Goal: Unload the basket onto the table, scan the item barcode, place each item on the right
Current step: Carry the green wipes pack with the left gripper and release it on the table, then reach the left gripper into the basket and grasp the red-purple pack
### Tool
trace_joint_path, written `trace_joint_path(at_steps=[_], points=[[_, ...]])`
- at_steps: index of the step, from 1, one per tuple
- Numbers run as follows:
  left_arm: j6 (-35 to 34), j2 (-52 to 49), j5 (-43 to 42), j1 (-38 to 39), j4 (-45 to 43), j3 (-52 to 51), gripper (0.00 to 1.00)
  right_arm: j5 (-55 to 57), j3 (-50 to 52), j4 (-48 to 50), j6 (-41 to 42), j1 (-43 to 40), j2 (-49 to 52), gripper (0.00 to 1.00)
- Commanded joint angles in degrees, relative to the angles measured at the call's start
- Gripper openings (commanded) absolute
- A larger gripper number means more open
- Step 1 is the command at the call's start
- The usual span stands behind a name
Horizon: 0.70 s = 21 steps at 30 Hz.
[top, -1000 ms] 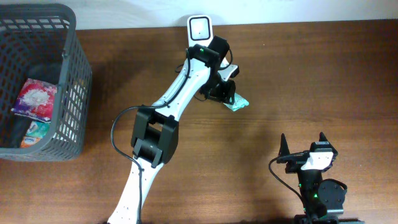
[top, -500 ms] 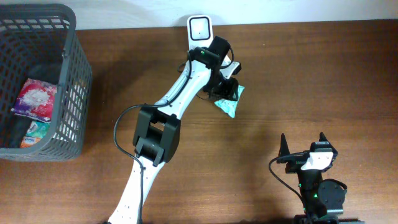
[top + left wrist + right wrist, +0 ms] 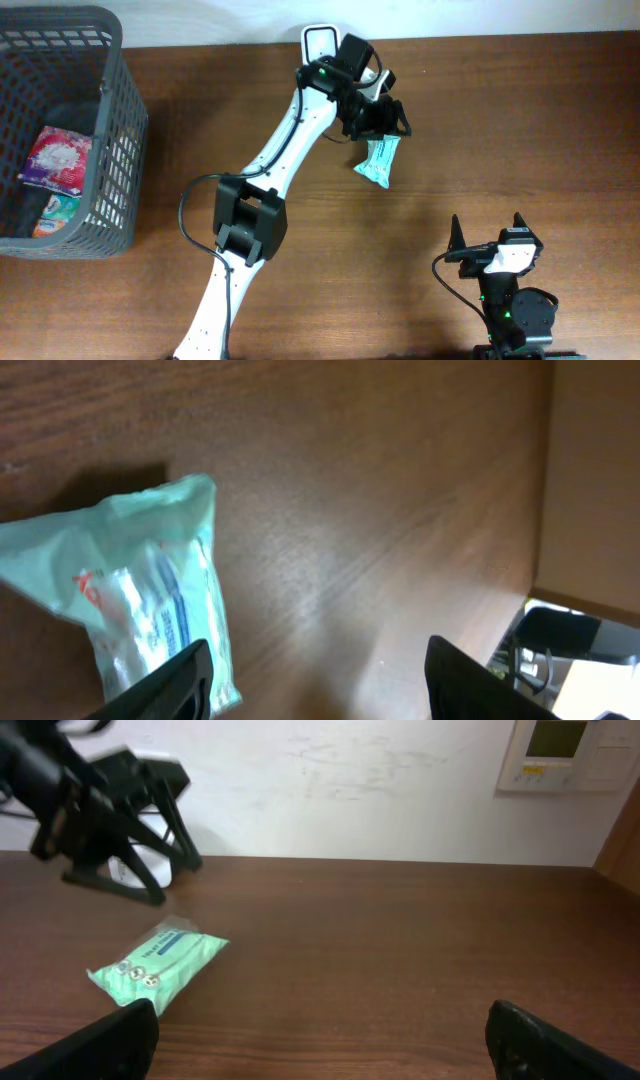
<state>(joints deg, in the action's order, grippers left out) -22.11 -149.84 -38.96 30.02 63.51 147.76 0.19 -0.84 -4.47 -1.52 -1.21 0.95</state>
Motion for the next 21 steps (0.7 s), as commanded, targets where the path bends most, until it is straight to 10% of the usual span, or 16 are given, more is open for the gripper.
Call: trace_joint_path(at_steps=[1, 6, 12, 21], points=[[4.2, -0.3, 3.1, -2.5, 6.5, 10.1, 0.69, 0.5, 0.5, -0.2, 0.3, -0.3, -0.3, 0.99], [12.7, 0.1, 15.9, -6.8, 21.4, 32.2, 0.68, 0.5, 0.5, -0.2, 0.3, -0.3, -0.3, 0.99], [15.4, 12.5, 39.6, -15.8, 31.7, 32.1, 0.64, 0.5, 0.5, -0.2, 0.3, -0.3, -0.3, 0.99], [15.4, 22.6, 43.3, -35.7, 33.2, 31.9, 0.74, 0.5, 0.5, -0.2, 0.3, -0.3, -0.3, 0.99]])
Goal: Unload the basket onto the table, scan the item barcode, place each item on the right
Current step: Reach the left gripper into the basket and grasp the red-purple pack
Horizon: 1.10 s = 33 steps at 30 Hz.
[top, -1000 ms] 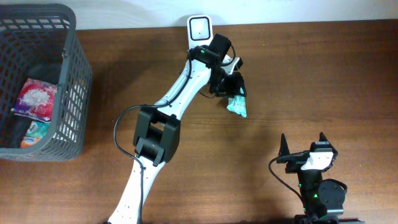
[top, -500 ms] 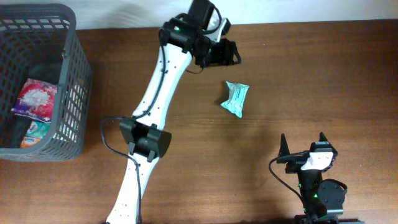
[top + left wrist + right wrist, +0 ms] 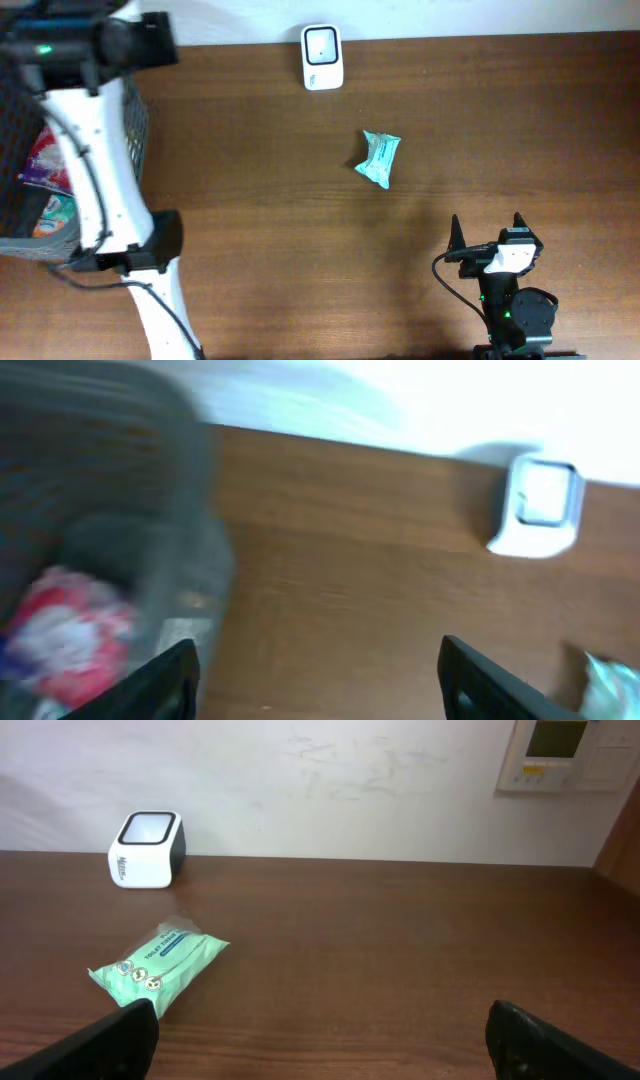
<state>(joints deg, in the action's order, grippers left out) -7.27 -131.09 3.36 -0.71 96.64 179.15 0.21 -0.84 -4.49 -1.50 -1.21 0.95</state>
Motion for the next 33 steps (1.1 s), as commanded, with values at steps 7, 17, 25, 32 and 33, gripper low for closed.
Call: trace_joint_path(at_steps=[7, 17, 25, 32, 33], points=[[-4.8, 4.2, 1.0, -22.4, 0.1, -5.0, 0.77, 0.5, 0.5, -0.1, 0.2, -0.3, -0.3, 0.99], [-10.2, 4.2, 1.0, -32.0, -15.5, -43.5, 0.79, 0.5, 0.5, -0.1, 0.2, -0.3, -0.3, 0.99], [1.6, 4.2, -1.0, -28.6, -31.8, -58.4, 0.76, 0.5, 0.5, -0.1, 0.2, -0.3, -0.3, 0.99], [4.1, 2.7, -1.0, -25.6, -34.0, -58.4, 0.77, 0.5, 0.5, -0.1, 0.2, -0.3, -0.3, 0.99], [4.1, 1.3, -1.0, -25.6, -34.1, -58.4, 0.76, 0.5, 0.5, -0.1, 0.2, -0.3, -0.3, 0.99]])
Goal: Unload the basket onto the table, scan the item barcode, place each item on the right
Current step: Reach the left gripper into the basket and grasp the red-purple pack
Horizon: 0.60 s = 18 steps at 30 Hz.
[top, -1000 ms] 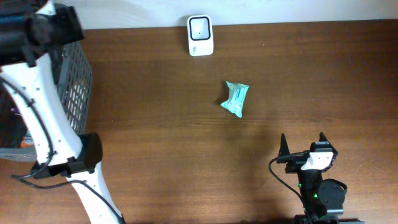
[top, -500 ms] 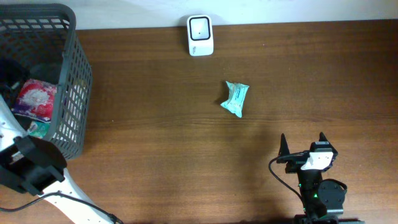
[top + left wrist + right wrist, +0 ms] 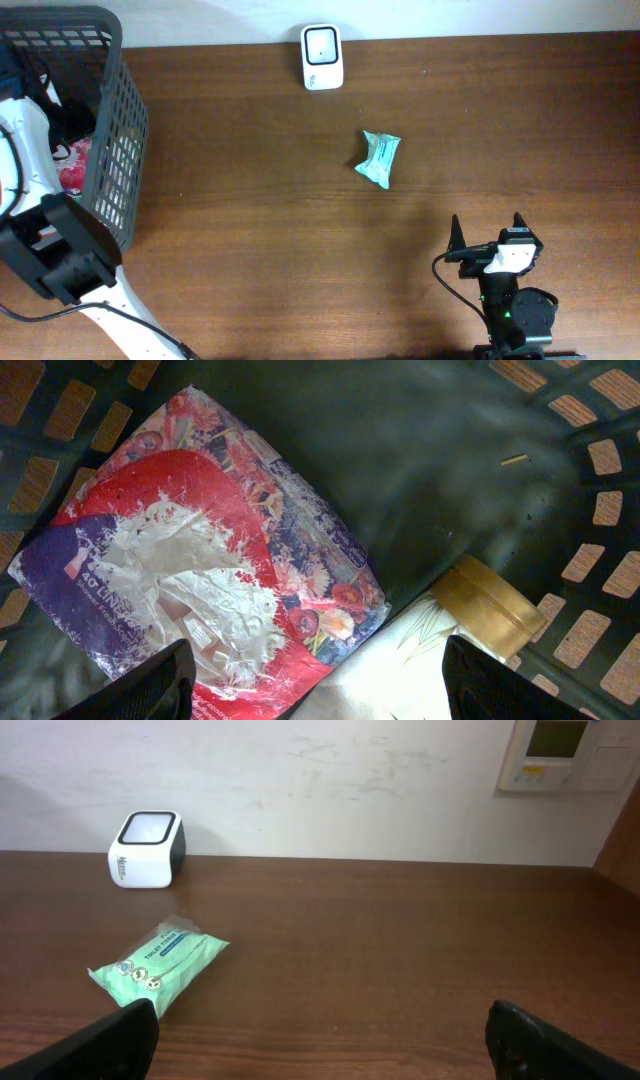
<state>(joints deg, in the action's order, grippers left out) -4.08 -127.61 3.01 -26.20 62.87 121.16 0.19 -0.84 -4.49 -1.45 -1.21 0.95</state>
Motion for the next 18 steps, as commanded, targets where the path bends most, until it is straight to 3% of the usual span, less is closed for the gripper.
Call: trace_joint_path(at_steps=[1, 4, 7, 9, 10, 11, 18], points=[[0.9, -3.5, -0.6, -0.1, -0.3, -0.4, 0.76, 0.5, 0.5, -0.1, 0.2, -0.3, -0.3, 0.99], [0.9, -8.1, -0.2, -0.1, -0.9, -0.4, 0.74, 0.5, 0.5, -0.1, 0.2, -0.3, -0.3, 0.99], [0.9, -9.2, 2.3, -0.1, -0.7, -0.4, 0.62, 0.5, 0.5, -0.1, 0.2, -0.3, -0.3, 0.99], [1.0, -9.2, 5.0, -0.1, 0.2, -0.4, 0.40, 0.5, 0.5, -0.1, 0.2, -0.3, -0.3, 0.99], [0.9, -9.2, 5.9, -0.1, 1.3, -0.1, 0.10, 0.5, 0.5, -0.1, 0.2, -0.3, -0.3, 0.99], [0.9, -9.2, 5.9, -0.1, 2.4, 0.8, 0.00, 0.5, 0.5, -0.1, 0.2, -0.3, -0.3, 0.99], [-3.2, -3.5, 2.1, -0.1, 20.2, 36.0, 0.00, 0.5, 0.5, -0.1, 0.2, -0.3, -0.3, 0.99]])
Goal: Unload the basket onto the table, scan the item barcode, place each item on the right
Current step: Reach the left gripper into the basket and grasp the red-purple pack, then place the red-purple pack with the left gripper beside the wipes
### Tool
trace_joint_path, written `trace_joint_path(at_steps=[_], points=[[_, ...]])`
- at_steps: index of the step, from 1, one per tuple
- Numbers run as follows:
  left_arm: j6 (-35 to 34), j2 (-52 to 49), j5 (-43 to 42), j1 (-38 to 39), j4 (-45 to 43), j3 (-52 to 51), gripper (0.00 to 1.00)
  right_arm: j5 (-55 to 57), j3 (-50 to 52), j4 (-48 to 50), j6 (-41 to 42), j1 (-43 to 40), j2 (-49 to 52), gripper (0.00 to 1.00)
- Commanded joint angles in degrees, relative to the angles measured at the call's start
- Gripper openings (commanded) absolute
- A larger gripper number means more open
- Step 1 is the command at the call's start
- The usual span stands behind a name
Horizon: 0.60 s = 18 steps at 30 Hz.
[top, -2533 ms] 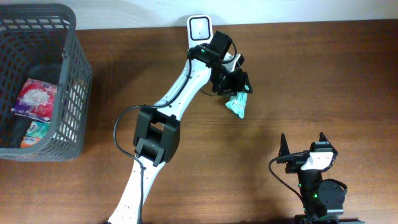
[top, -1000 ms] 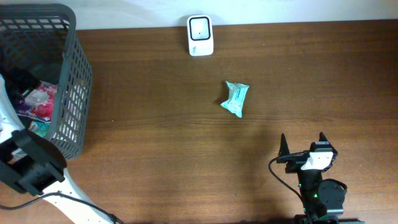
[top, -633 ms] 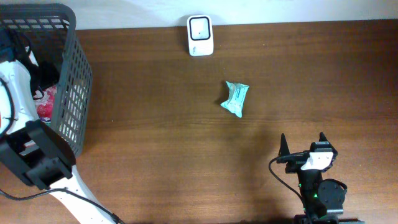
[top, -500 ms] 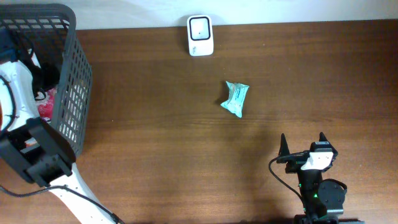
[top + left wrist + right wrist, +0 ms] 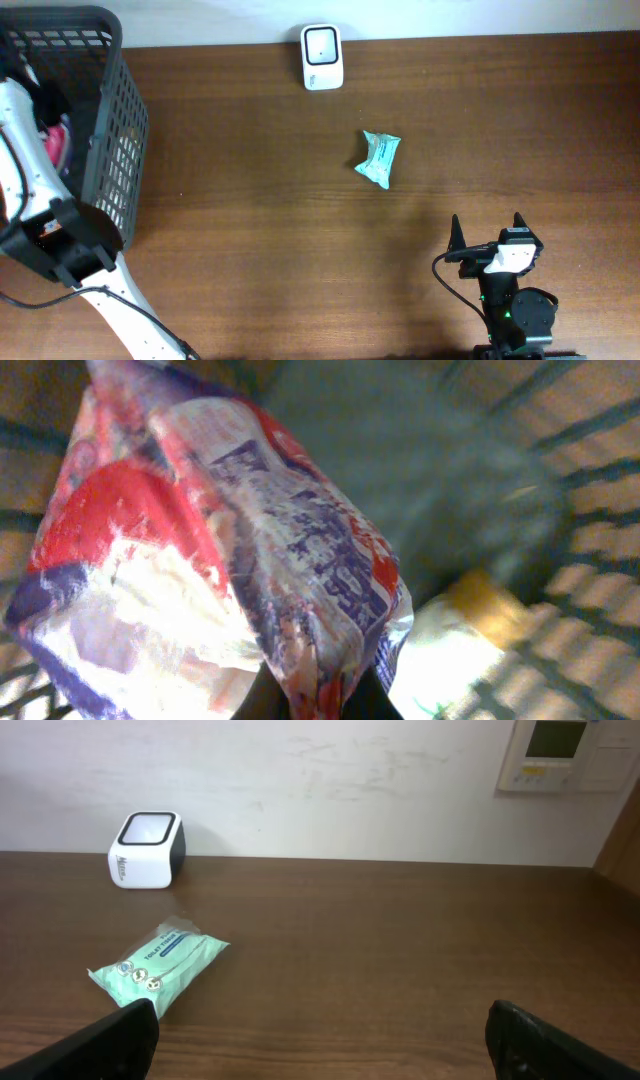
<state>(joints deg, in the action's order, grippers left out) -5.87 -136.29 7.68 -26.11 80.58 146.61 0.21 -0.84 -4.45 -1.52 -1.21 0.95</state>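
Observation:
My left gripper is down inside the grey basket, shut on the edge of a red, white and purple packet that stands tilted up from the basket floor; the packet shows pink in the overhead view. The white barcode scanner stands at the table's far edge, and it shows in the right wrist view as the scanner. A pale green wipes packet lies on the table, nearer than the scanner. My right gripper rests open near the front edge, empty.
Under the held packet in the basket lies a white bottle with a gold cap. The basket's mesh walls stand close round my left gripper. A wall with a thermostat panel runs behind the table.
My left gripper was open above the red packet lying flat on the basket floor. Now it is shut on the packet's edge, and the packet is raised and tilted. The right arm is unchanged.
My left gripper stood open over the green packet lying by the scanner. Then the arm was over the basket at the left, the green packet left on the table. Then it hung open inside the basket above the red packet, and now it grips that packet.

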Motion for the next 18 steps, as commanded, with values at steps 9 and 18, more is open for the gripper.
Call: trace_joint_path(at_steps=[9, 18], points=[[13.6, 18.6, -44.3, 3.7, 6.7, 18.5, 0.00, 0.5, 0.5, -0.2, 0.3, -0.3, -0.3, 0.99], [34.4, 18.7, -37.7, 29.7, 12.1, 15.2, 0.00, 0.5, 0.5, -0.2, 0.3, -0.3, -0.3, 0.99]])
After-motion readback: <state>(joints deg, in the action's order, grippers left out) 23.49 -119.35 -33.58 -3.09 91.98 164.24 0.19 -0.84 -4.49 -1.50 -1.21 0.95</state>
